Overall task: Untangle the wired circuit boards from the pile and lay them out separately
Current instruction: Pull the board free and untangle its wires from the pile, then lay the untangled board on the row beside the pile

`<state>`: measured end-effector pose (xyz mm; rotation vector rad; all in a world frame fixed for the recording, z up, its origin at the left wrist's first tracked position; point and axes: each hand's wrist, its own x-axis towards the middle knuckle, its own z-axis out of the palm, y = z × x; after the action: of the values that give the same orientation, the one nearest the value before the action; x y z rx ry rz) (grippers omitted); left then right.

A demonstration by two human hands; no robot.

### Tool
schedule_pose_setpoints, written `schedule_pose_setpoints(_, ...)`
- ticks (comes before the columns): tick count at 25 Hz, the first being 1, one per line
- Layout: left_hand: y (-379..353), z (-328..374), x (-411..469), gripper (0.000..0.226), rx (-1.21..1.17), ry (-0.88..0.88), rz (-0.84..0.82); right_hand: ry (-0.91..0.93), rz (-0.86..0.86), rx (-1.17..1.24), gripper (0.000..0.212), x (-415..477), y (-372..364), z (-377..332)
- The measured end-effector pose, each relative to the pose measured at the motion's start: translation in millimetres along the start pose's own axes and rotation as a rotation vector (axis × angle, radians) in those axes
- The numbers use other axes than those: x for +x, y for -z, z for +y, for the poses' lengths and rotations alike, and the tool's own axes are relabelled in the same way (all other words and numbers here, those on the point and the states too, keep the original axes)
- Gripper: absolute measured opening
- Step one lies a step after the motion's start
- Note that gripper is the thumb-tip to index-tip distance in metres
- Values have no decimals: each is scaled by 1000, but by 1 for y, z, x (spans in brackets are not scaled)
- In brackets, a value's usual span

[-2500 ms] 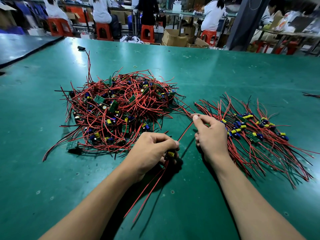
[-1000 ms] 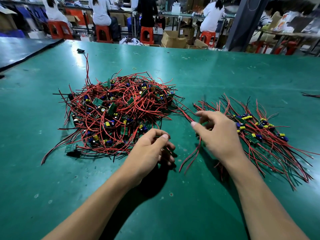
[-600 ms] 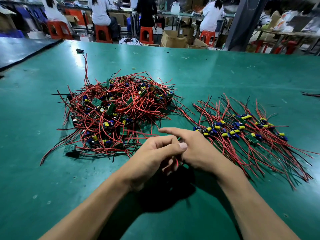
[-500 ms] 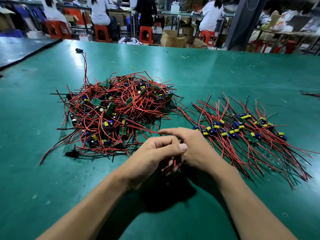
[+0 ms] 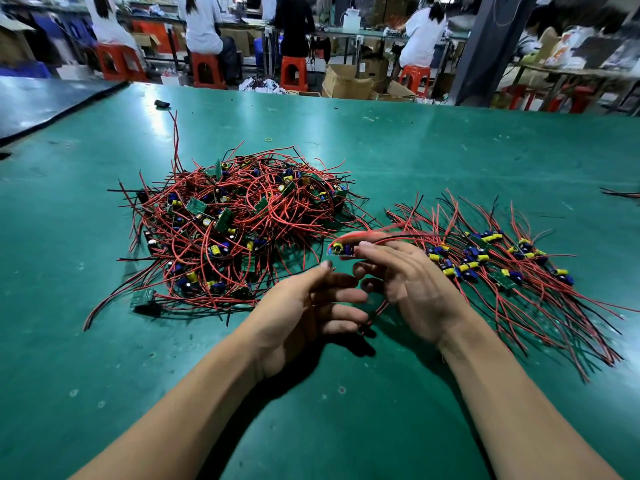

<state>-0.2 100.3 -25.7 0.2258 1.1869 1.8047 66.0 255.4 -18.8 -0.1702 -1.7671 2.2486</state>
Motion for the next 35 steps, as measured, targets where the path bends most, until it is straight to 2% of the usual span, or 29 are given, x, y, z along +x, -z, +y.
schedule_pose_setpoints(2,0,2,0,44,-47,24,-2,-65,-73,-30,22,1,2,-1)
schedule_pose_setpoints(5,3,6,-1,43,-108,24,0,-118,-133,-55,20,1,5,-4)
schedule_pose_setpoints(8,4,4,-2,38,-53,-20,27,-123,-161,-142,26,-1,7,-4)
schedule_pose_setpoints(10,5,0,-3,47,-7,-63,16,-118,-168,-149,33,-1,7,-2)
schedule_pose_setpoints(12,5,-2,-3,49,11,-81,6,-129,-151,-135,35,0,6,0)
schedule_pose_setpoints(15,6,0,-3,32,29,-77,-6,-111,-45,-221,26,2,9,0)
schedule_pose_setpoints(17,7,-1,-2,28,24,-78,-25,-106,-19,-225,24,3,13,0)
schedule_pose_setpoints(20,7,-2,0,15,122,-121,-6,-113,-27,-216,21,2,16,-2)
schedule_pose_setpoints(27,10,-11,1,7,490,-305,84,-89,-120,-347,11,2,9,1)
schedule_pose_setpoints(31,11,-11,0,10,545,-321,87,-100,-109,-385,16,2,10,2)
schedule_pose_setpoints(35,10,-8,0,15,550,-280,60,-99,-39,-386,8,4,10,7)
